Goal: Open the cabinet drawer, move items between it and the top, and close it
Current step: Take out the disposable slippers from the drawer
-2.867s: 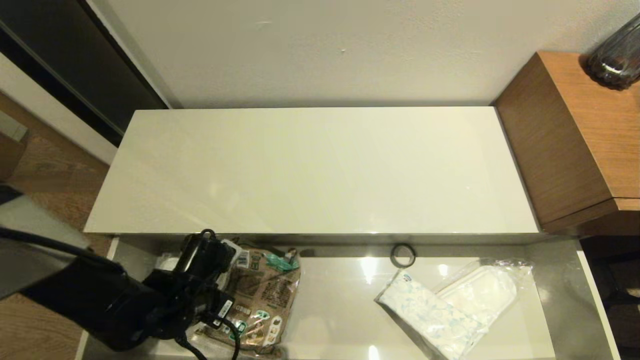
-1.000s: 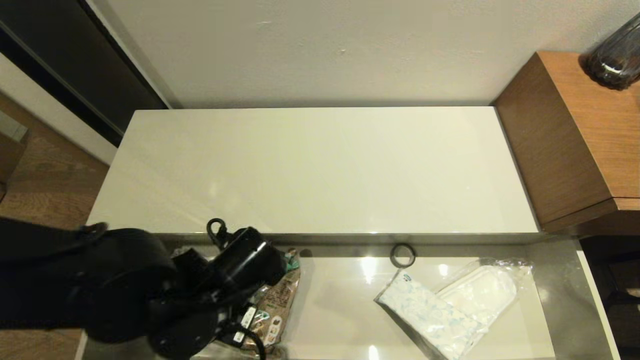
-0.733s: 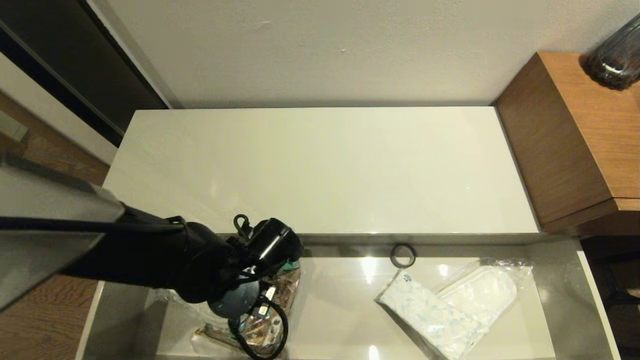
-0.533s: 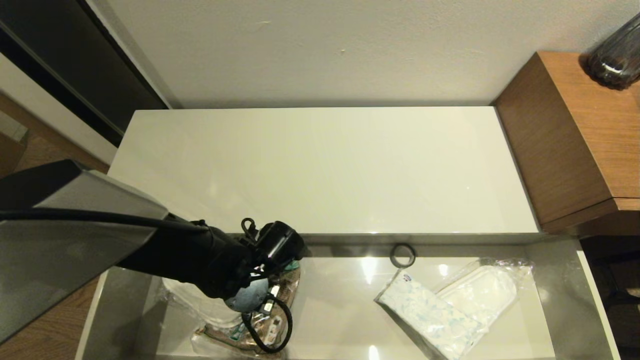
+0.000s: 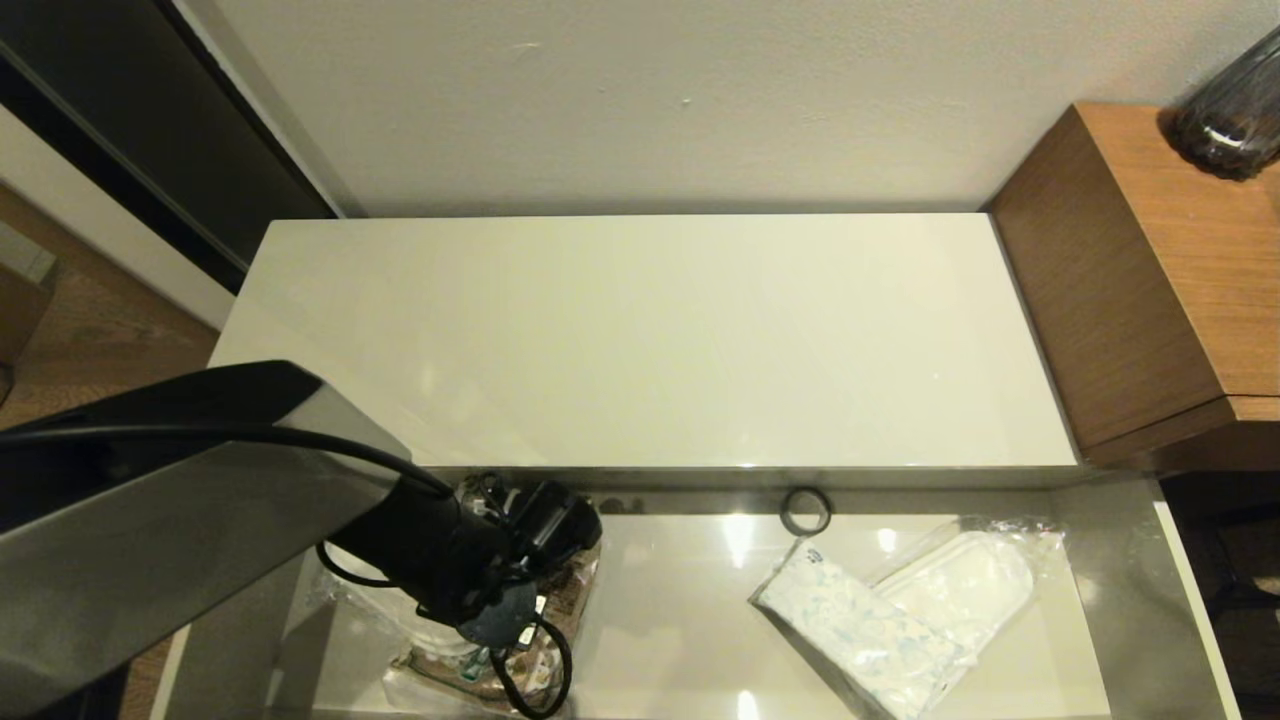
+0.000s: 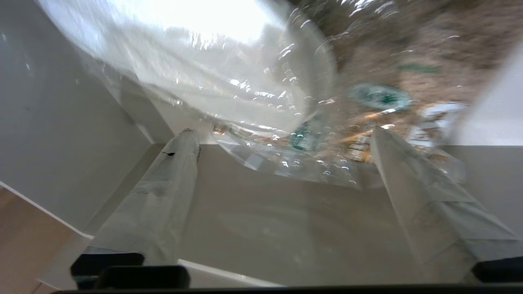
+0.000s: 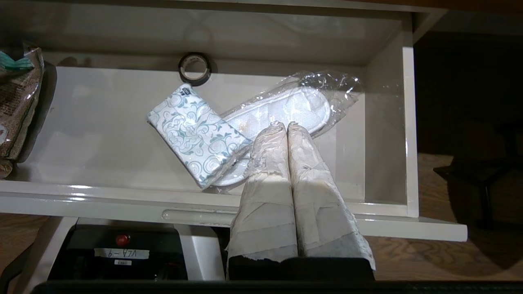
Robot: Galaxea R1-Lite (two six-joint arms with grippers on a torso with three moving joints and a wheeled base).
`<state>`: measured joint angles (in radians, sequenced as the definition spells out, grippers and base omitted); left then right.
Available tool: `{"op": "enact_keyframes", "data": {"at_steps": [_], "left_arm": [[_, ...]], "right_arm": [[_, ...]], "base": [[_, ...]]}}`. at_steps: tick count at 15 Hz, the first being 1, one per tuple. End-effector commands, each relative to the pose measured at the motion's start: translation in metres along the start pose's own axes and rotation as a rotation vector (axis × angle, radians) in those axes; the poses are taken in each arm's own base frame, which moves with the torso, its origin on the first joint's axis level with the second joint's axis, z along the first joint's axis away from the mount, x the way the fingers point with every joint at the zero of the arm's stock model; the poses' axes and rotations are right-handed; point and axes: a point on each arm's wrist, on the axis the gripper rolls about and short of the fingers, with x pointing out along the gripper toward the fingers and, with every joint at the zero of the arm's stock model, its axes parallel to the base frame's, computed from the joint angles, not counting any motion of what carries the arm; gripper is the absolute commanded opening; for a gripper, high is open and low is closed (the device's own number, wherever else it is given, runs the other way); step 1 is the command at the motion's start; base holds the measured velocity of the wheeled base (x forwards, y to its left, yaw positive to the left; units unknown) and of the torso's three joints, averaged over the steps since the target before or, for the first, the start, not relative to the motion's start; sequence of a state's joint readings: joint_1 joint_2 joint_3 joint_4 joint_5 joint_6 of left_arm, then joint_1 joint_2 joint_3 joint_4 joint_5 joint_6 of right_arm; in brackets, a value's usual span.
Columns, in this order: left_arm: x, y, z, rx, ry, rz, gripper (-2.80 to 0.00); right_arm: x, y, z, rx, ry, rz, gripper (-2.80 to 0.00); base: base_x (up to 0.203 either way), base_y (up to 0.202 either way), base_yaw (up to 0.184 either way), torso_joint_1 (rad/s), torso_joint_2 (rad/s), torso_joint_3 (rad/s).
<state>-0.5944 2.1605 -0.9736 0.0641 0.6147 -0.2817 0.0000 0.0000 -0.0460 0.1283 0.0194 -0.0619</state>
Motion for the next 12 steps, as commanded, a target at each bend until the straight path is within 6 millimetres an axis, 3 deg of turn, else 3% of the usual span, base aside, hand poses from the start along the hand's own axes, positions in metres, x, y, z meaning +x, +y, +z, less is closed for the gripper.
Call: {"op": "enact_keyframes", "data": {"at_steps": [1, 7, 12], "left_arm": [[0.014, -0.002, -0.008, -0.001, 0.018, 0.025, 0.00], [0.046, -0.023, -0.007, -0.020, 0.008, 0.083, 0.00], [0.051, -0.021, 0.011, -0.052, -0.028, 0.096, 0.00]], "right_arm": [[0.000, 0.000, 0.000, -0.001, 0.002, 0.001, -2.80], [0.000, 0.000, 0.000, -0.001, 0.002, 0.001, -2.80], [0.000, 0.000, 0.000, -0.001, 0.002, 0.001, -2.80]], "base": [[0.000, 0.000, 0.000, 0.000, 0.00, 0.000], [0.000, 0.000, 0.000, 0.000, 0.00, 0.000], [0.000, 0.000, 0.000, 0.000, 0.00, 0.000]]}}
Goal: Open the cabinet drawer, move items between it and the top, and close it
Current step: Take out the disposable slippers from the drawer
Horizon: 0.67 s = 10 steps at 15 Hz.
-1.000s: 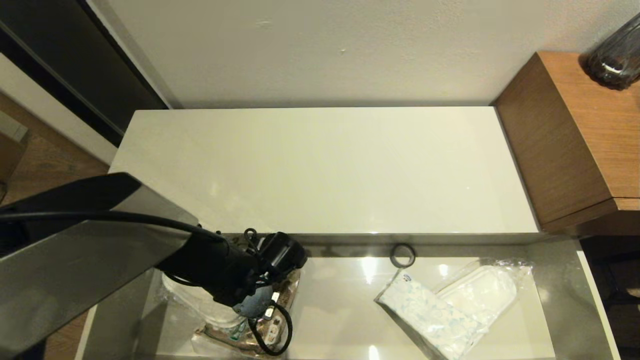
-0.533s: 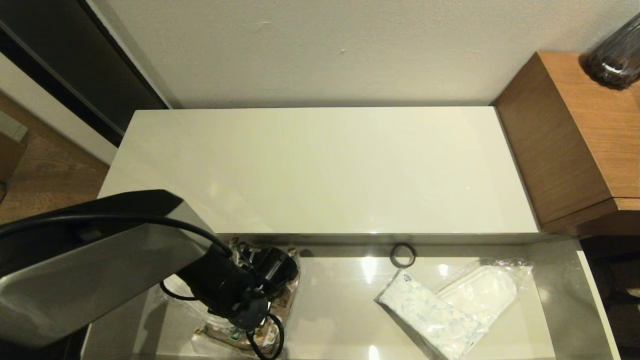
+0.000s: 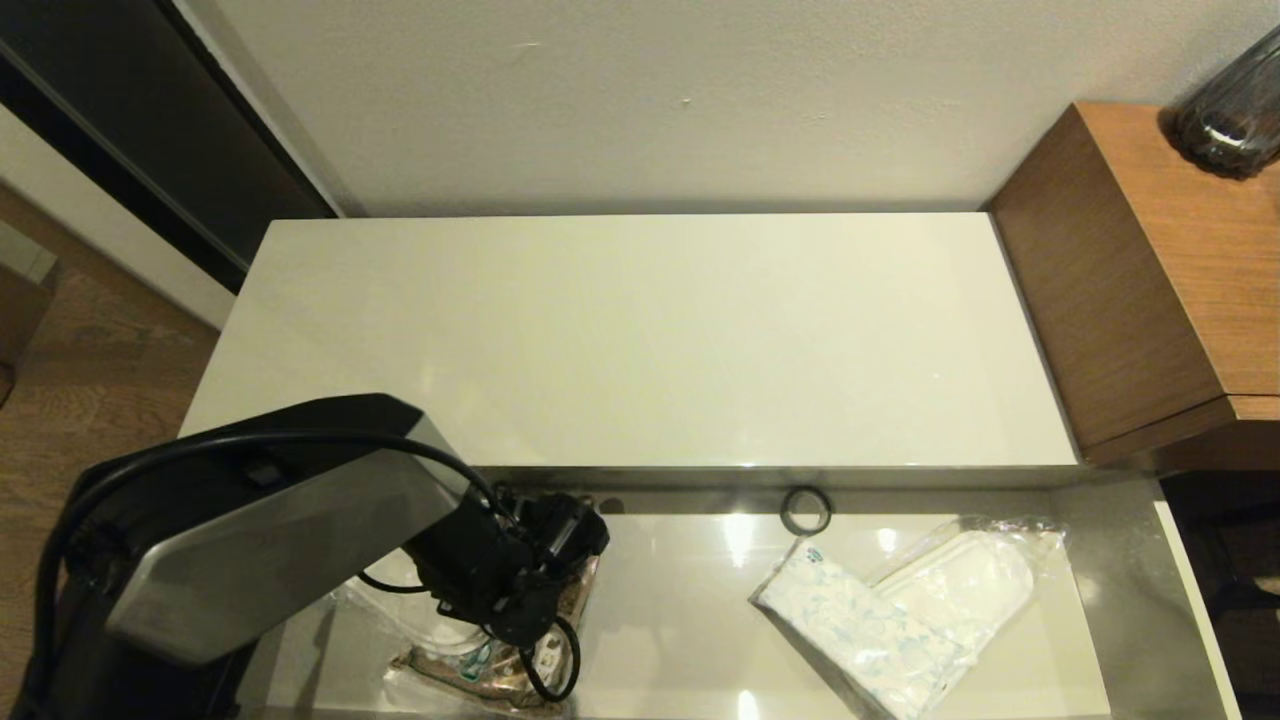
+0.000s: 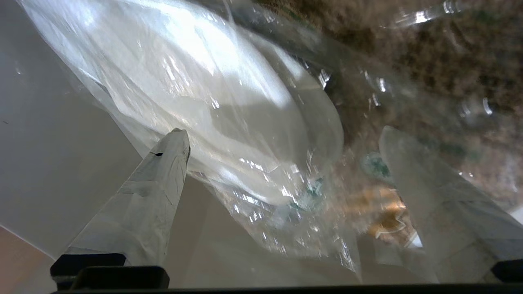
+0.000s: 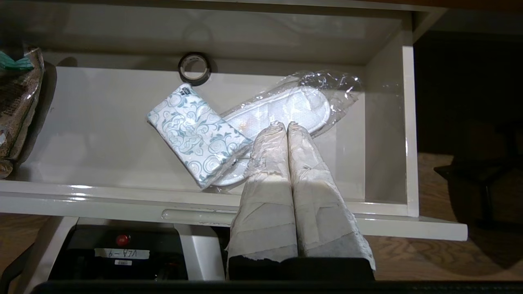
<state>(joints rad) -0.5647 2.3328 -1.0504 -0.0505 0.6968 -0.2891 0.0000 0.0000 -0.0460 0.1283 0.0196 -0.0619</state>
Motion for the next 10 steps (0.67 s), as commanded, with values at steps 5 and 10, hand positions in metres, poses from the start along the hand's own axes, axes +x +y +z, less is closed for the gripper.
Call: {"op": "enact_keyframes", "data": {"at_steps": [5, 10], "left_arm": [[0.015, 0.019, 0.012, -0.041, 0.013, 0.038, 0.00], [0.019, 0.027, 0.006, -0.043, 0.036, 0.064, 0.00]], "right_arm": [[0.000, 0.000, 0.000, -0.001, 0.002, 0.000, -2.80], [0.000, 0.000, 0.000, -0.001, 0.002, 0.000, -2.80]], "base": [[0.000, 0.000, 0.000, 0.000, 0.00, 0.000], [0.000, 0.000, 0.000, 0.000, 0.00, 0.000]]}}
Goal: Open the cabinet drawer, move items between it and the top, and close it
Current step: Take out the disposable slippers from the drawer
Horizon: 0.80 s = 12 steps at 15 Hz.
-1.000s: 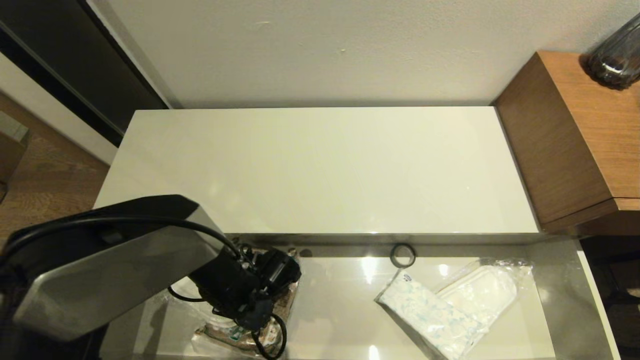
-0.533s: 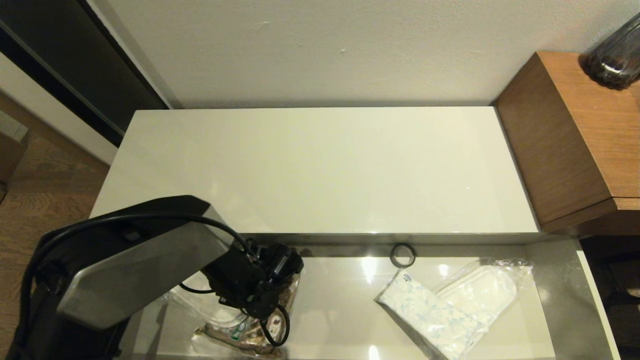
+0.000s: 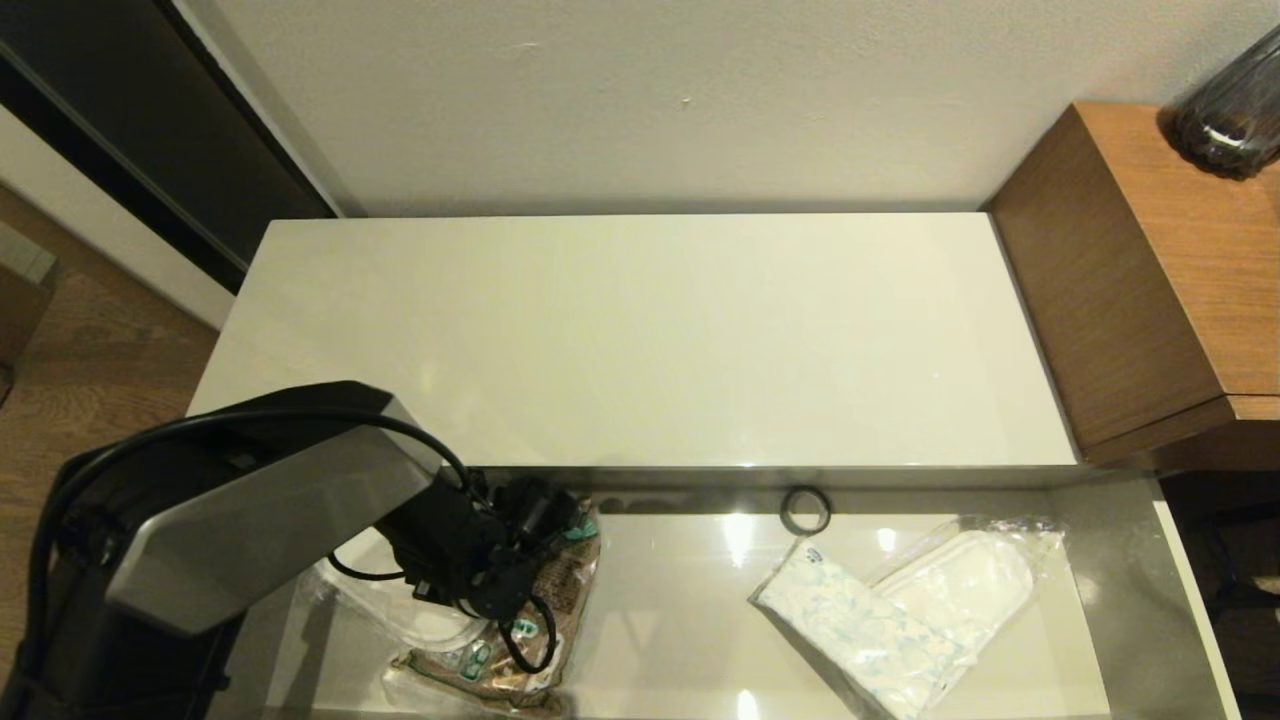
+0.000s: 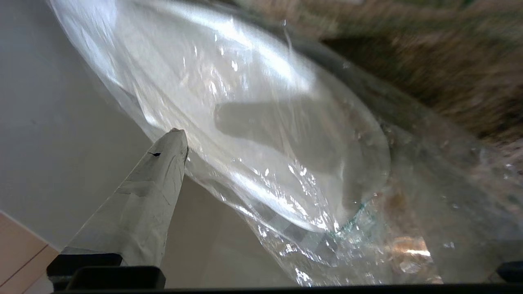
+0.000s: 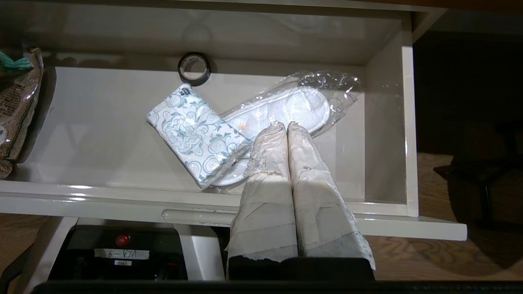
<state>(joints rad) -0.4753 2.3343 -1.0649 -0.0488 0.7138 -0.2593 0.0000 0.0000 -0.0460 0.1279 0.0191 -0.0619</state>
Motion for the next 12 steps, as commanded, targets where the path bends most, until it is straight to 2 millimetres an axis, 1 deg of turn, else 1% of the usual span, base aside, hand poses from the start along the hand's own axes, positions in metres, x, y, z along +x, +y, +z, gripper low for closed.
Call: {"op": "enact_keyframes", "data": {"at_steps": [1, 3, 5, 11, 12], "left_arm": [[-0.002, 0.004, -0.006, 0.003, 0.011, 0.008, 0.00], [-0.006, 0.006, -0.012, 0.007, 0.016, 0.006, 0.00], [-0.012, 0.004, -0.023, 0.023, 0.025, 0.002, 0.00], [-0.007, 0.007, -0.037, 0.028, 0.060, 0.016, 0.00], [-0.005, 0.009, -0.038, 0.026, 0.066, 0.020, -2.80]], "right_arm": [[0.000, 0.000, 0.000, -0.001, 0.002, 0.001, -2.80], [0.000, 0.000, 0.000, -0.001, 0.002, 0.001, -2.80], [0.000, 0.000, 0.000, -0.001, 0.002, 0.001, -2.80], [0.000, 0.000, 0.000, -0.001, 0.002, 0.001, -2.80], [0.000, 0.000, 0.000, -0.001, 0.002, 0.001, -2.80]], "base": [[0.000, 0.000, 0.000, 0.000, 0.00, 0.000], [0.000, 0.000, 0.000, 0.000, 0.00, 0.000], [0.000, 0.000, 0.000, 0.000, 0.00, 0.000], [0.000, 0.000, 0.000, 0.000, 0.00, 0.000], [0.000, 0.000, 0.000, 0.000, 0.00, 0.000]]}}
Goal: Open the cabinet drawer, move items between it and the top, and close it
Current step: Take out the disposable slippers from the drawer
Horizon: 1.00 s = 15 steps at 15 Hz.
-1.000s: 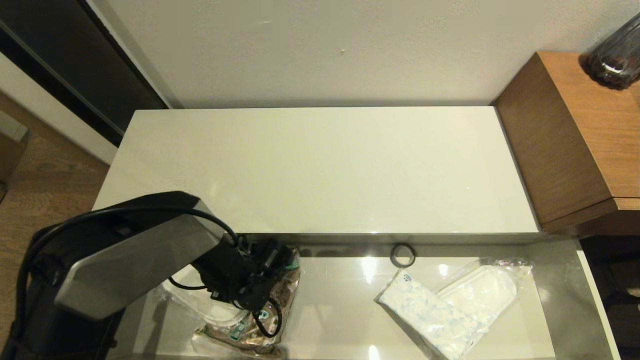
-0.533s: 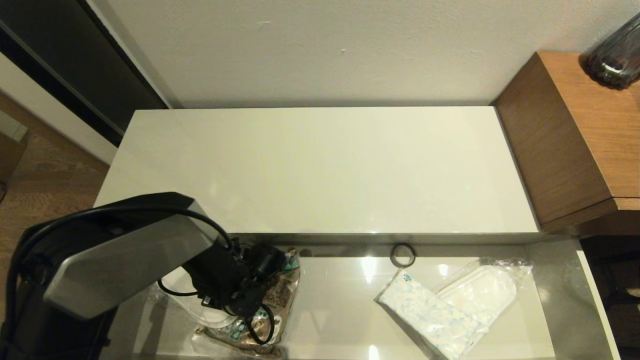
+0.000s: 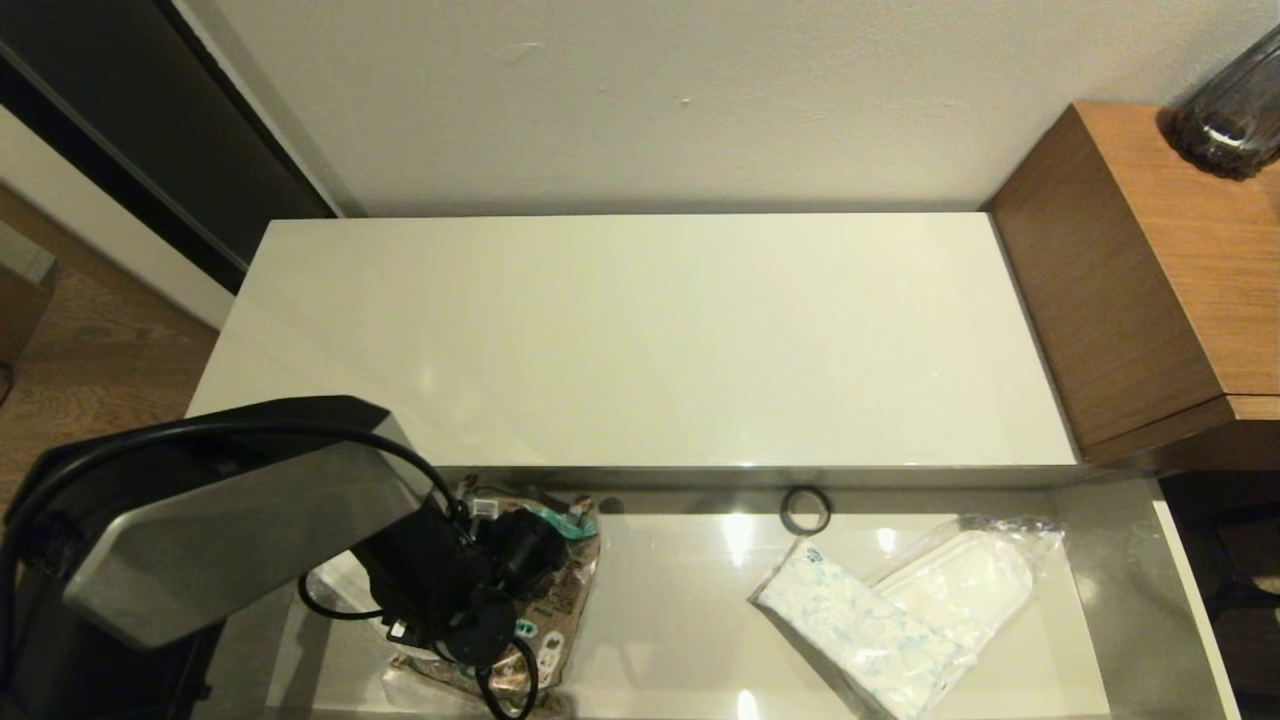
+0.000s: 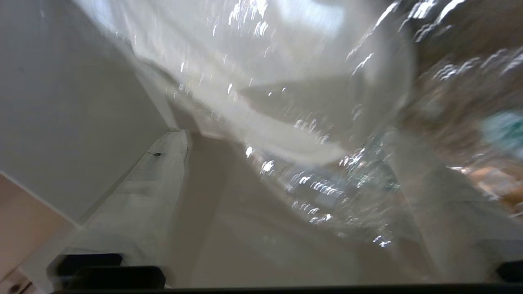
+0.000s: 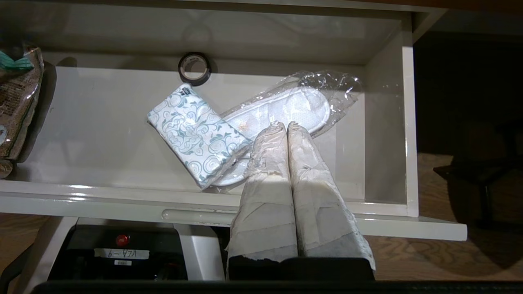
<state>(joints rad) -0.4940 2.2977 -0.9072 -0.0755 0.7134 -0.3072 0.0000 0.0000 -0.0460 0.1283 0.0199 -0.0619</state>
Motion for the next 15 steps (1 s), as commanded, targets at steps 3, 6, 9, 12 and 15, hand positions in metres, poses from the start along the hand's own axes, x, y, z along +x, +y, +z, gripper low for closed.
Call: {"op": "enact_keyframes", "data": {"at_steps": [3, 6, 9, 12, 15], "left_arm": [[0.010, 0.006, -0.003, -0.016, 0.018, 0.014, -2.80], [0.014, 0.011, -0.002, -0.025, 0.018, 0.019, -2.80], [0.000, 0.022, 0.006, -0.037, -0.016, 0.003, -2.80], [-0.022, 0.039, 0.009, -0.041, -0.057, -0.020, -2.80], [-0.053, 0.063, 0.011, -0.043, -0.117, -0.047, -2.80]], "right_arm": [[0.000, 0.000, 0.000, -0.001, 0.002, 0.000, -2.80], [0.000, 0.000, 0.000, -0.001, 0.002, 0.000, -2.80], [0.000, 0.000, 0.000, -0.001, 0.002, 0.000, -2.80], [0.000, 0.000, 0.000, -0.001, 0.002, 0.000, -2.80], [0.000, 0.000, 0.000, -0.001, 0.002, 0.000, -2.80]], "base": [[0.000, 0.000, 0.000, 0.000, 0.00, 0.000], [0.000, 0.000, 0.000, 0.000, 0.00, 0.000], [0.000, 0.000, 0.000, 0.000, 0.00, 0.000], [0.000, 0.000, 0.000, 0.000, 0.00, 0.000], [0.000, 0.000, 0.000, 0.000, 0.00, 0.000]]}}
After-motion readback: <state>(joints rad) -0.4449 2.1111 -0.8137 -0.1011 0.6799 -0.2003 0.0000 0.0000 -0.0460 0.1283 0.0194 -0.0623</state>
